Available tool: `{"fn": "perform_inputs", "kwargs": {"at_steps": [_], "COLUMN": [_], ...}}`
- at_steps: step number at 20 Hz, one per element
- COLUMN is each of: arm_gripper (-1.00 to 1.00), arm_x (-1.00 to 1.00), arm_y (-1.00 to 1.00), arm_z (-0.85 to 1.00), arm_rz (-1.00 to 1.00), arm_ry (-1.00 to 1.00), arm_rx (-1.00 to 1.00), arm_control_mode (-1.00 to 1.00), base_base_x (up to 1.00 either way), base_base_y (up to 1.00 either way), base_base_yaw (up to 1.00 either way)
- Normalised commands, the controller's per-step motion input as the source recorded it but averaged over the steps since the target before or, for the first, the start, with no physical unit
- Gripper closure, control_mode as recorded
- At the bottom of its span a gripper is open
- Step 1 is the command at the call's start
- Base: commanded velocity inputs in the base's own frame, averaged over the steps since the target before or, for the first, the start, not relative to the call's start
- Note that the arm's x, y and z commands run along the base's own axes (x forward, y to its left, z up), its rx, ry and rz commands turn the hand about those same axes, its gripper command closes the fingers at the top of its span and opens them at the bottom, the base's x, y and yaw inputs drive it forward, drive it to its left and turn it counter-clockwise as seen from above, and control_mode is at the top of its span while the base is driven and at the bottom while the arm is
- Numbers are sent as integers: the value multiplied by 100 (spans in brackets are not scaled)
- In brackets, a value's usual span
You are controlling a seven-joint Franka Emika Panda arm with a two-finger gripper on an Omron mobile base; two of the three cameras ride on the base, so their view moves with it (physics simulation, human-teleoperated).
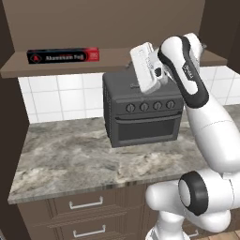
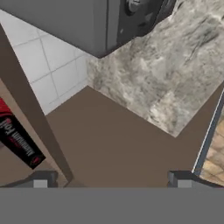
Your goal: Retrieve the tupperware and aluminum foil from the cabinet and place them on the dining counter near the plate with shrimp and steak to prepare for storing leftovers.
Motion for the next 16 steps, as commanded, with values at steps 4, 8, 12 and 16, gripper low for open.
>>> {"fn": "perform_inputs", "kwargs": {"at_steps": [4,8,12,16], "arm_gripper": [-100,-100,-100,-100], "arm_x": [54,68,76,85], "arm_y": [23,14,0,0], "arm_z": [27,43,43,27], "arm_rz": [-26,-17,-13,-10], "arm_ry": [0,11,21,30], "arm_rx": [14,23,24,10], "arm_control_mode": [-100,-100,-100,-100], "base_base_x": [0,0,0,0], "base_base_y": [0,0,0,0], "base_base_yaw": [0,0,0,0]}}
